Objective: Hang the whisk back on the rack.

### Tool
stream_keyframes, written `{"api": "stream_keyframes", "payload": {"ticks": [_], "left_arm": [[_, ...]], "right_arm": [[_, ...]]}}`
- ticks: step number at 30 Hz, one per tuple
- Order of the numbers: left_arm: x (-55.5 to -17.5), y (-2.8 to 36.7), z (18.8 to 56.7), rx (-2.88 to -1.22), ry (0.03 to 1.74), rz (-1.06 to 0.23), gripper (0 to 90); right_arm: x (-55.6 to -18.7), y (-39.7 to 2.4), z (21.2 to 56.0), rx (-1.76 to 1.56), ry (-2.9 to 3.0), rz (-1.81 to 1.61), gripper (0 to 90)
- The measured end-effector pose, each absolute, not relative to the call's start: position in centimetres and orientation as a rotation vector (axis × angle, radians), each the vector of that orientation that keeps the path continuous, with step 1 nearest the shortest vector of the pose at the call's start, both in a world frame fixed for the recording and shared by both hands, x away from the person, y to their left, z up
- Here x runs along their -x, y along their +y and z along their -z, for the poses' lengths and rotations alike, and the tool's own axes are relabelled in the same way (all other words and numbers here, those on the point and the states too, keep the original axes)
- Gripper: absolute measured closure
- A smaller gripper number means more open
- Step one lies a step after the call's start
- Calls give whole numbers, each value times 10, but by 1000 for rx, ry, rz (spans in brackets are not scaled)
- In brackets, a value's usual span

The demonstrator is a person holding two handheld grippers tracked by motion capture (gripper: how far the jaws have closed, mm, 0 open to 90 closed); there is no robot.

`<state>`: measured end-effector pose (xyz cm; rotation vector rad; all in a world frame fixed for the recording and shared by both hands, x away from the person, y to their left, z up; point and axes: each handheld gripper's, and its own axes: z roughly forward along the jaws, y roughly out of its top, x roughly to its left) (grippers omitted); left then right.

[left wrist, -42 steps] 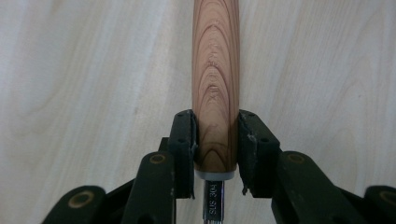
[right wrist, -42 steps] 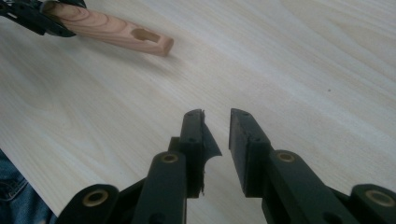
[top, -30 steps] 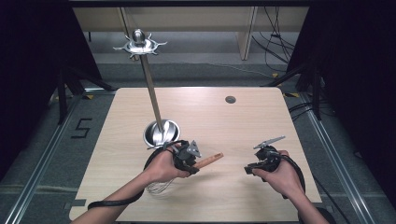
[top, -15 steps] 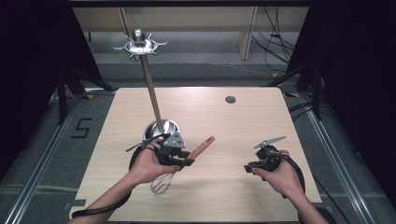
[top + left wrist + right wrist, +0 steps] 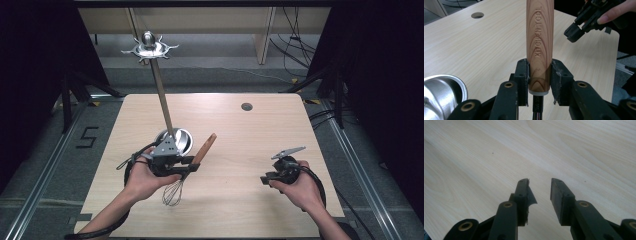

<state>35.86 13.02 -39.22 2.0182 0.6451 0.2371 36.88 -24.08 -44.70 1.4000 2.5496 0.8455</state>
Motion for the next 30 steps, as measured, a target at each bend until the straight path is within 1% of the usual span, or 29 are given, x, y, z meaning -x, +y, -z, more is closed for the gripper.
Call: {"api": "stream_keyframes", "payload": {"ticks": [3,5,6,8,9,11,17,30], "left_arm": [[-356,135,389,-1973,639,-262,685],[-354,135,389,-1955,658,-256,685],[-355,138,388,-1951,632,-267,685],[-352,139,386,-1927,659,-273,685],[-352,141,385,-1934,639,-292,685],[-350,143,385,-1904,674,-280,685],[-347,151,381,-1870,685,-328,685],[-340,161,375,-1796,731,-386,685]], "right_arm": [[-369,-241,447,-1398,2547,-847,675],[-369,-241,447,-1396,2547,-847,675],[-369,-241,447,-1396,2546,-847,674],[-369,-241,447,-1392,2543,-848,673],[-369,-241,447,-1387,2541,-847,669],[-369,-241,447,-1386,2537,-845,667],[-369,-241,448,-1386,2541,-843,664],[-369,-241,448,-1380,2538,-843,660]]}}
